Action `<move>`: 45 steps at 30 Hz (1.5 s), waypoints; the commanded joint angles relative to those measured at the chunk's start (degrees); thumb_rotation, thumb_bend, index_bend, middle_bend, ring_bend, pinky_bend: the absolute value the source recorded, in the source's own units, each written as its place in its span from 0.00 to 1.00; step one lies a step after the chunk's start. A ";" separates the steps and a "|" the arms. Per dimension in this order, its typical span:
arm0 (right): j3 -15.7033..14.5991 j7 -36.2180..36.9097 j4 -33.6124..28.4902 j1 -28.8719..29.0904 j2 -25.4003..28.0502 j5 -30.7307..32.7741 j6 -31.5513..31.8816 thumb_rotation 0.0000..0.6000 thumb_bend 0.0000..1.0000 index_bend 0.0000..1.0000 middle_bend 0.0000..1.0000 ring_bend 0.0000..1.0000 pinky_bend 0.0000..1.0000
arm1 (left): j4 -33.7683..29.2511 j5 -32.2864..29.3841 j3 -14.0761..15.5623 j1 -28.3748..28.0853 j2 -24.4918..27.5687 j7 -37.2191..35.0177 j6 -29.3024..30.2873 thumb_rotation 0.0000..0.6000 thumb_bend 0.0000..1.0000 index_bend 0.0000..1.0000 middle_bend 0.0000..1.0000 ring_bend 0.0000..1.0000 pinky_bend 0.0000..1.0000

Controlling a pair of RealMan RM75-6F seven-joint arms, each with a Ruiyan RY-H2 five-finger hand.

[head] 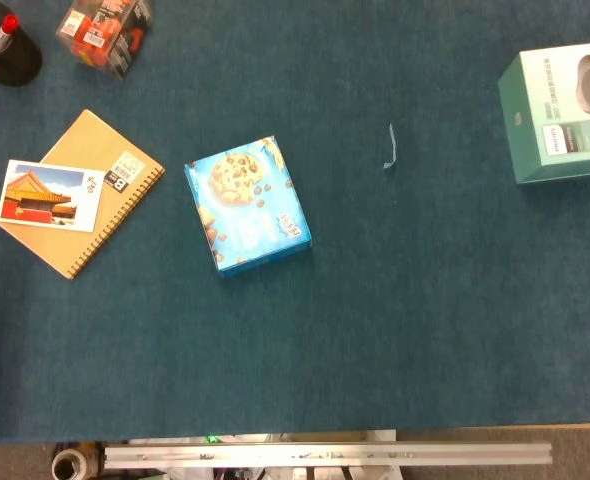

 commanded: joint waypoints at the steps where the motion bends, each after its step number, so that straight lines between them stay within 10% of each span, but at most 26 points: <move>1: 0.02 0.06 0.05 0.16 0.02 0.04 -0.27 1.00 0.20 0.30 0.41 0.33 0.40 | -0.15 -0.01 0.00 -0.17 -0.08 0.25 -0.27 1.00 0.29 0.15 0.25 0.24 0.20; 20: 3.32 -0.03 -3.41 12.35 1.27 -6.17 -11.16 1.00 0.20 0.30 0.46 0.39 0.41 | 0.00 0.35 0.26 0.19 -0.32 -0.56 0.36 1.00 0.29 0.15 0.25 0.24 0.20; 33: 7.94 -3.49 -0.56 28.01 -6.78 -3.19 -27.64 1.00 0.19 0.30 0.85 0.82 0.96 | 0.25 1.15 1.09 2.12 0.54 -2.64 2.73 1.00 0.29 0.15 0.25 0.24 0.20; 45: 10.28 -10.34 8.37 38.50 -15.23 4.24 -37.90 1.00 0.21 0.33 0.95 0.97 1.00 | -0.06 1.65 1.12 3.16 1.03 -3.22 4.24 1.00 0.29 0.15 0.25 0.24 0.20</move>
